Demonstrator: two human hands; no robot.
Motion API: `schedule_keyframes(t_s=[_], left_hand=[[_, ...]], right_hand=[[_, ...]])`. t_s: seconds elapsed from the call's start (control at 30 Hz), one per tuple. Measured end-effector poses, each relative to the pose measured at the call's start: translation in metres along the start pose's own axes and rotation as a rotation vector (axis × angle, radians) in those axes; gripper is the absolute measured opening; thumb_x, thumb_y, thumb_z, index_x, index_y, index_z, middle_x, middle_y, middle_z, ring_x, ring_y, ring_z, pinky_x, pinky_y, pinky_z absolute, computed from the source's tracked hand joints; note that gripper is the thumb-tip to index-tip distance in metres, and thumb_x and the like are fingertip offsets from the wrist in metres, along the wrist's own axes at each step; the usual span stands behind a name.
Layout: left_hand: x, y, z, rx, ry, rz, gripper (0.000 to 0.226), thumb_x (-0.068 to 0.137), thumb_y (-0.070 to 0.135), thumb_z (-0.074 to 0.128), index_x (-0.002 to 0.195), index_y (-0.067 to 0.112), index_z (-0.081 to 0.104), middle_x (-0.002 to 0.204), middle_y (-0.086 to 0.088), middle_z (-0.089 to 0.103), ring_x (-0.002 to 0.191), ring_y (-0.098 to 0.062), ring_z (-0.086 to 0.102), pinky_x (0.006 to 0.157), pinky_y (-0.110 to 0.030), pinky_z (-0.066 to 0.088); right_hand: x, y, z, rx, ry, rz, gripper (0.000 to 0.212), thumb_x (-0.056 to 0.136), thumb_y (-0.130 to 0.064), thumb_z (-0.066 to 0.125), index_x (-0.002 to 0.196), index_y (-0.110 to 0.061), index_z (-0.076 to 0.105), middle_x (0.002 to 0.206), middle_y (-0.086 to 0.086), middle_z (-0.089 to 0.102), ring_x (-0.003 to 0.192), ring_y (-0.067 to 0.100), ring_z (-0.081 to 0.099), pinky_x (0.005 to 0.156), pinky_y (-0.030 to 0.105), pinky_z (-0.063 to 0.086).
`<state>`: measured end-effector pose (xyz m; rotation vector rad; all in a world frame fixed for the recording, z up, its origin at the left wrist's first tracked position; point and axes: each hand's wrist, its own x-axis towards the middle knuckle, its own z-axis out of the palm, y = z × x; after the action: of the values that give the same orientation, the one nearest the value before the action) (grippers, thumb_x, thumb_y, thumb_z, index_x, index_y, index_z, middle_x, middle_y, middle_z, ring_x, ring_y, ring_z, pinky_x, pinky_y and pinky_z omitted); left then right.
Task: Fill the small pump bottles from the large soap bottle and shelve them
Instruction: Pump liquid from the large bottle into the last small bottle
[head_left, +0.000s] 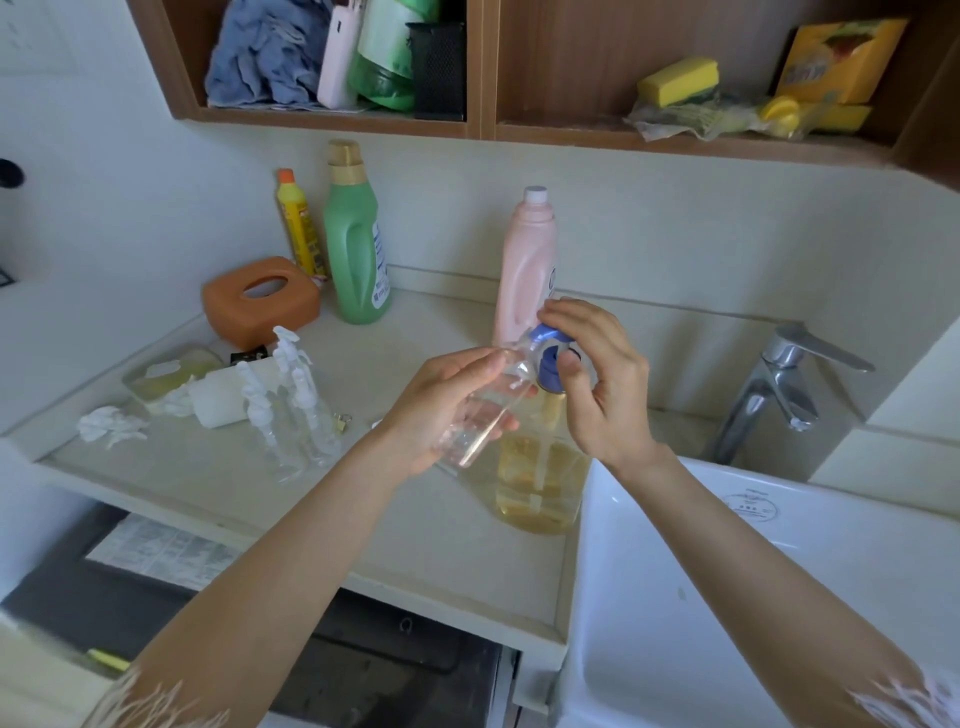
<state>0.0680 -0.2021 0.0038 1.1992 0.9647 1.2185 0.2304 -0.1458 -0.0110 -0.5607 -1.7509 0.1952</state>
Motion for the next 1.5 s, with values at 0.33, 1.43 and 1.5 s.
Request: schedule_keyframes(t_s=[0.33,1.43,1.5], left_hand=[[0.005,-0.006,0.000,0.098,0.155,-0.003,0.016,0.087,0.015,0.063,0.101,0.012,0.069,0.084,-0.006,0.073,0.057,-0.016,0.066,0.052,-0.020,0.050],[0.025,0.000,-0.022,0.202,0.088,0.100,0.012,0.085,0.012,0.068,0.097,0.012,0.068,0.088,-0.009,0.072,0.062,-0.016,0.064,0.061,-0.022,0.053],[0.027,0.003,-0.027,0.260,0.087,0.126,0.014,0.080,0.015,0.074,0.093,0.017,0.069,0.081,-0.003,0.073,0.058,-0.013,0.063,0.059,-0.020,0.051]], right_hand=[[-0.009,0.012,0.010,-0.075,0.053,-0.087,0.037,0.085,-0.005,0.041,0.109,0.006,0.066,0.112,0.019,0.064,0.111,0.029,0.055,0.100,0.038,0.043],[0.001,-0.001,0.005,-0.076,-0.027,0.096,0.032,0.084,-0.004,0.045,0.105,-0.007,0.069,0.106,-0.006,0.060,0.093,0.005,0.054,0.081,0.014,0.042],[0.001,0.000,0.005,-0.101,-0.020,0.068,0.035,0.081,-0.009,0.042,0.103,-0.006,0.069,0.105,-0.009,0.060,0.095,0.008,0.056,0.085,0.016,0.041]])
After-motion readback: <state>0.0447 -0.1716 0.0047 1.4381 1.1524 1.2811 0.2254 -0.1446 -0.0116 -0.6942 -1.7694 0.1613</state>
